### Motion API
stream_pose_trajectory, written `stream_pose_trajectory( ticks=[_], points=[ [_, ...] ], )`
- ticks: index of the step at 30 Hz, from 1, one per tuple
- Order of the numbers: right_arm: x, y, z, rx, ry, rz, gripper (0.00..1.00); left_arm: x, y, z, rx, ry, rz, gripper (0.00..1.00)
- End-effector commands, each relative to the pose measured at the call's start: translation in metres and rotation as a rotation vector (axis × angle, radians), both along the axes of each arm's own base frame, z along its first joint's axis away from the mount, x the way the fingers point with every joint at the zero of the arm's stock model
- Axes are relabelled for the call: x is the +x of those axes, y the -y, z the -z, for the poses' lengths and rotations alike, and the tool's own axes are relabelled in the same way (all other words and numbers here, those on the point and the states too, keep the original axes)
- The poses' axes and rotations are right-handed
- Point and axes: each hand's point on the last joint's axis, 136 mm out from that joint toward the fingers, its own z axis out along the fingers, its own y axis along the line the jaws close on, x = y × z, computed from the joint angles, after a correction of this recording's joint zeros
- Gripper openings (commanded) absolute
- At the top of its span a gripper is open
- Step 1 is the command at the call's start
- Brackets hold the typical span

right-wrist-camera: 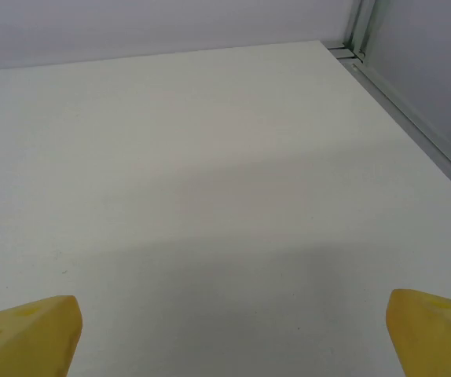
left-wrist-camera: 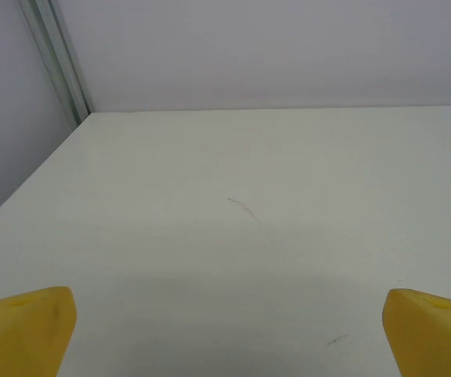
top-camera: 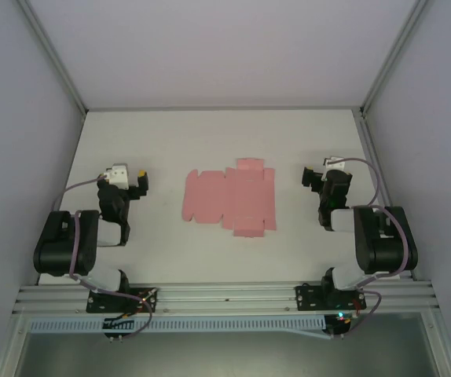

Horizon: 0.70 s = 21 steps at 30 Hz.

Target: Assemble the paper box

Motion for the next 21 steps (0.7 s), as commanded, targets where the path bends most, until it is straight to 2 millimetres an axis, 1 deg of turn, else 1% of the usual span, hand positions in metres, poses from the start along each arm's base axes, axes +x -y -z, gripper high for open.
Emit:
stream_pose_trajectory(
  ticks=[1, 5, 7, 12, 14, 15, 16, 17, 18, 19, 20, 21],
  points=[
    [0.005, -0.002, -0.005, 0.014, 0.014, -0.005, 1.0, 0.0, -0.003, -0.001, 0.025, 0.004, -0.015, 1.0],
    [0.005, -0.002, -0.005, 0.013, 0.014, -0.008, 1.0, 0.0, -0.003, 0.0, 0.026, 0.001, -0.013, 1.0],
    [0.005, -0.002, -0.005, 0.018, 0.012, -0.01, 1.0, 0.003, 0.008, 0.001, 0.041, -0.007, 0.056, 1.0],
    [0.015, -0.006, 0.0, 0.031, -0.046, -0.037, 1.0, 0.003, 0.009, 0.001, 0.027, -0.011, 0.083, 1.0],
    [0.023, -0.006, 0.006, 0.04, -0.106, -0.04, 1.0, 0.003, 0.009, 0.001, 0.028, -0.012, 0.082, 1.0],
    [0.031, -0.006, 0.012, 0.043, -0.161, -0.041, 1.0, 0.003, 0.009, 0.001, 0.029, -0.011, 0.082, 1.0],
    [0.039, -0.006, 0.023, 0.043, -0.234, -0.042, 1.0, 0.003, 0.009, 0.002, 0.029, -0.015, 0.082, 1.0],
    [0.048, -0.008, 0.035, 0.05, -0.306, -0.05, 0.82, 0.003, 0.009, 0.001, 0.028, -0.013, 0.082, 1.0],
    [0.053, -0.013, 0.043, 0.056, -0.37, -0.077, 0.54, 0.003, 0.009, 0.001, 0.028, -0.013, 0.081, 1.0],
    [0.054, -0.014, 0.04, 0.052, -0.354, -0.088, 0.46, 0.003, 0.009, 0.001, 0.024, -0.012, 0.085, 1.0],
    [0.049, -0.018, 0.029, 0.064, -0.286, -0.119, 0.52, 0.003, 0.009, 0.002, 0.022, -0.013, 0.088, 1.0],
    [0.041, -0.017, 0.017, 0.06, -0.21, -0.119, 0.63, 0.003, 0.009, 0.001, 0.022, -0.011, 0.087, 1.0]
  ],
)
